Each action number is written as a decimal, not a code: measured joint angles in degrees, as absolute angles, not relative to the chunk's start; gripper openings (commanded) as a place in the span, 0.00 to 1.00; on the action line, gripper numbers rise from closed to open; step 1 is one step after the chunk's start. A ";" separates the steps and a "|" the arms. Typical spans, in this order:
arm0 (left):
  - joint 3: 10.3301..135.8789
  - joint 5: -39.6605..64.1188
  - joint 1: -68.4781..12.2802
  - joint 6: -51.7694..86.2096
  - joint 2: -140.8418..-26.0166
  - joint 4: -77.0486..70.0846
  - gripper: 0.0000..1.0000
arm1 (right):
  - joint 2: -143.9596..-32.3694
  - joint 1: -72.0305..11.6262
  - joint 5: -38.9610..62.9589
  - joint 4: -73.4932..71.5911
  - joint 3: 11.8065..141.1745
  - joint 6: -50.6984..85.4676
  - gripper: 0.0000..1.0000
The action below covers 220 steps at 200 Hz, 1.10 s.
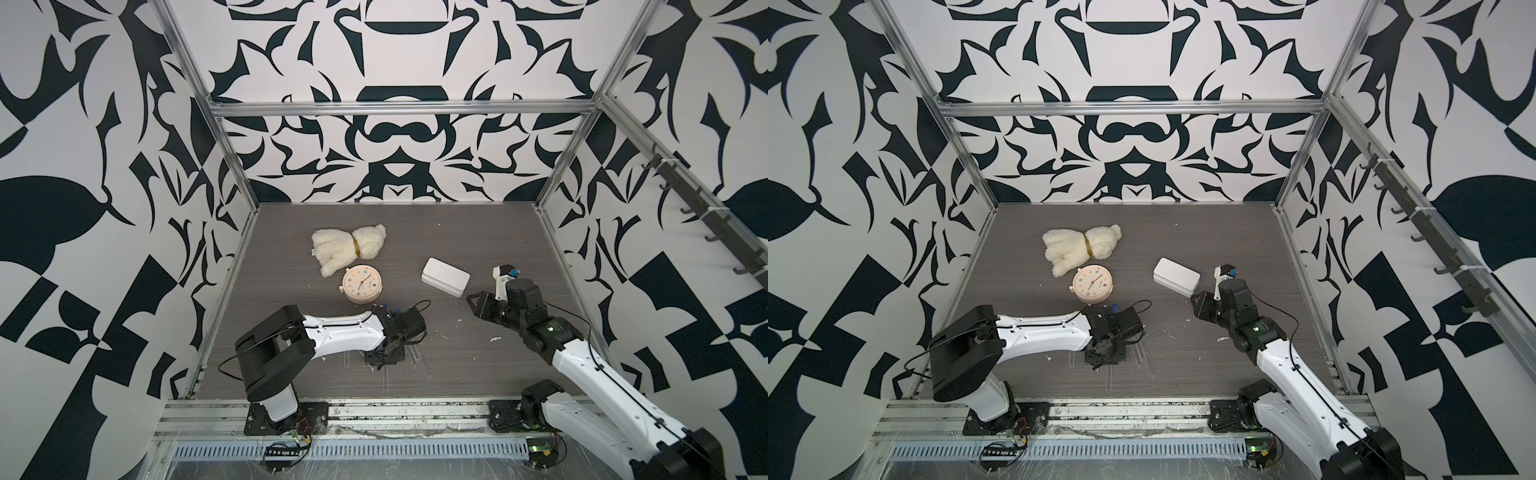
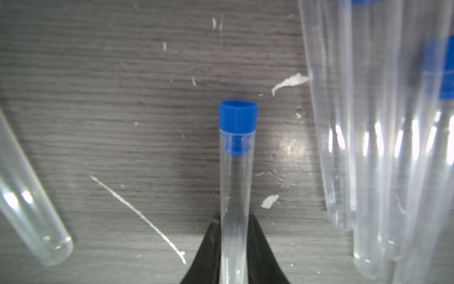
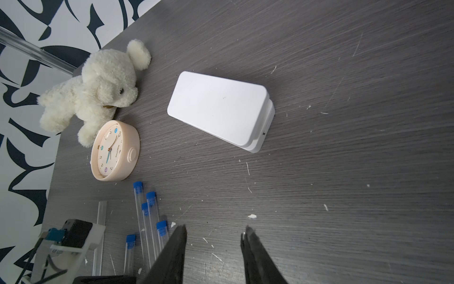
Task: Remove stoppers from test tubes
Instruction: Pick up the test tube at the center of the board.
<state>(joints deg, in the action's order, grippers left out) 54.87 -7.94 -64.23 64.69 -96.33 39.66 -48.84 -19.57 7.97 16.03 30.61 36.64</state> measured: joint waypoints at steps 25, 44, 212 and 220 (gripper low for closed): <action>54.87 -7.86 -64.23 64.62 -96.36 39.46 0.27 | -48.84 -19.57 7.97 16.05 30.61 36.64 0.39; 54.87 -7.75 -64.25 64.82 -96.40 39.22 0.27 | -48.84 -19.59 7.97 16.05 30.61 36.64 0.39; 55.90 -10.81 -63.22 60.40 -95.29 42.68 0.18 | -48.10 -19.57 8.99 15.05 30.57 36.64 0.39; 56.53 -11.70 -63.00 59.40 -94.67 42.92 0.18 | -47.77 -19.57 9.08 14.92 30.57 36.64 0.39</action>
<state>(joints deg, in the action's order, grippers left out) 56.53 -11.70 -63.00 59.40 -94.67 42.92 -47.77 -19.57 9.08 14.92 30.57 36.64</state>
